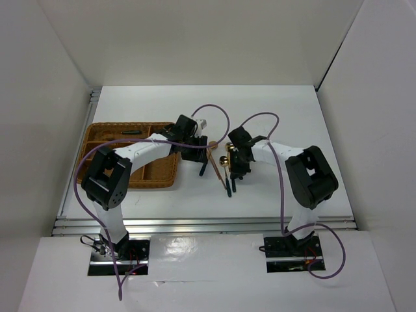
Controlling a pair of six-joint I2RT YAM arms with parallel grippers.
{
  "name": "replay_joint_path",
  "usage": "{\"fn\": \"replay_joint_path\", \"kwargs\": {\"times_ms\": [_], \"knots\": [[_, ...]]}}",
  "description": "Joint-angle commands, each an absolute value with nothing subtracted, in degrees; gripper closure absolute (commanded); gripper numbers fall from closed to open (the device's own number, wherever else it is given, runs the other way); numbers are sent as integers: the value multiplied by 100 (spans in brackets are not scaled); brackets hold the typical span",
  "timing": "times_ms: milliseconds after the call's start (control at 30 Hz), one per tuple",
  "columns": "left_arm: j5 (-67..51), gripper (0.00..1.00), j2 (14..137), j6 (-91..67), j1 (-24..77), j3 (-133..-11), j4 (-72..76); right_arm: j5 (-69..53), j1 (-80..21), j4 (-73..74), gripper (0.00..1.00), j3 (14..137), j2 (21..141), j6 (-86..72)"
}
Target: Sort the eating utensils into containers
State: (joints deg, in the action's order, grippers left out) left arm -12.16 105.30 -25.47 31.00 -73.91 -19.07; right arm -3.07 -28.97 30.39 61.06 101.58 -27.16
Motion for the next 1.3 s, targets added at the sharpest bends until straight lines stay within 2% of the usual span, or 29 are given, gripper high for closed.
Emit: {"fn": "replay_joint_path", "kwargs": {"times_ms": [0,67,133,367,567,800,1000,1267], "knots": [[-1134,42,10600,-2435,3129,-7576,-1960,70,-2944,2865,86,6126,10590,-2681],[-1134,42,10600,-2435,3129,-7576,-2012,70,-2944,2936,94,6178,10591,-2681],[-1134,42,10547,-2382,3129,-7716,-2135,70,-2944,3058,97,6179,10591,-2681],[-1511,42,10230,-2276,3129,-7849,-2153,70,-2944,3444,97,6977,9923,-2681],[-2380,42,10046,-2276,3129,-7726,-1776,193,-2944,3744,97,7348,9747,-2681],[-3821,41,9818,-2689,3129,-6795,-257,378,-2944,3341,97,7584,9571,-3050],[-4113,41,9817,-3217,3129,-6390,921,0,-2944,2550,97,7708,9352,-3234],[-3631,39,9932,-3507,3129,-6381,1230,-614,-2944,2023,97,7708,9352,-3357]]}}
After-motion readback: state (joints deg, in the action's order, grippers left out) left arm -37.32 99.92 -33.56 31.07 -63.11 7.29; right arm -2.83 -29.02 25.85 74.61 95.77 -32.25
